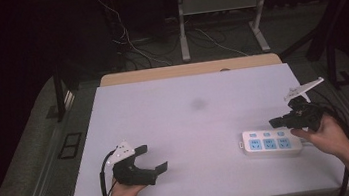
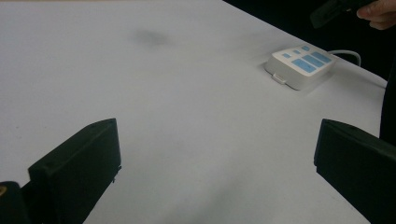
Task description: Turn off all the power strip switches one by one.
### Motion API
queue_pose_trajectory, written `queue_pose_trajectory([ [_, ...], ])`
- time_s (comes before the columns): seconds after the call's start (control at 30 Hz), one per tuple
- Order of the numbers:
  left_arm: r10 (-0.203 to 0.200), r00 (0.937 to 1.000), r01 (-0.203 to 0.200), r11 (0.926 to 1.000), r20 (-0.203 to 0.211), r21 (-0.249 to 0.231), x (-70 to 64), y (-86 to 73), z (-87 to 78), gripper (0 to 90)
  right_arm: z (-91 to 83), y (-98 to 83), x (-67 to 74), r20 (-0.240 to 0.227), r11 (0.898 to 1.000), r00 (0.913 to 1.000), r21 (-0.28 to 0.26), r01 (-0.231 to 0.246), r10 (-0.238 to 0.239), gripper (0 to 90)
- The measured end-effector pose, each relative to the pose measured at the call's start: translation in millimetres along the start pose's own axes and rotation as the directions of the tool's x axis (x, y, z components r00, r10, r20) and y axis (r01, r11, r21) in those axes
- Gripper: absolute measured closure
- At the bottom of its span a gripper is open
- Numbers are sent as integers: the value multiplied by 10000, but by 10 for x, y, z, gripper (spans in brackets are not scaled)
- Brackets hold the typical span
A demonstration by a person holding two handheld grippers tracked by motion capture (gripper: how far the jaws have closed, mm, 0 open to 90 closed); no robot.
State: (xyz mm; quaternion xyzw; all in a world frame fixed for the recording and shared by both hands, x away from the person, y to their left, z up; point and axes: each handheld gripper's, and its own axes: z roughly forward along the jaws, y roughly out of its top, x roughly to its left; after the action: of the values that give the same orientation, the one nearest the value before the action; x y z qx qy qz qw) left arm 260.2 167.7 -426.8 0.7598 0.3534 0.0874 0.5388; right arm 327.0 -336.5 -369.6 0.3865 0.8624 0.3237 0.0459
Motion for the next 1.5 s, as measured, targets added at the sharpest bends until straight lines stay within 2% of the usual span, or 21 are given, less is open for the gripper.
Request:
queue_pose_trajectory([
  [0.93, 18, 10000, -18, 10000, 21, 2, 1, 3, -4, 0, 297, 61, -42, -51, 9977, 10000, 685, 1, 3, 900],
  [1.37, 57, 10000, -57, 10000, 35, 44, 2, 2, 1, 0, 424, -50, -70, -122, 9946, 9998, 1030, -137, 150, 900],
  [1.5, 67, 10000, -68, 10000, 40, 50, 0, 1, 3, 0, 423, -73, -73, -160, 9959, 9997, 883, -176, 191, 900],
])
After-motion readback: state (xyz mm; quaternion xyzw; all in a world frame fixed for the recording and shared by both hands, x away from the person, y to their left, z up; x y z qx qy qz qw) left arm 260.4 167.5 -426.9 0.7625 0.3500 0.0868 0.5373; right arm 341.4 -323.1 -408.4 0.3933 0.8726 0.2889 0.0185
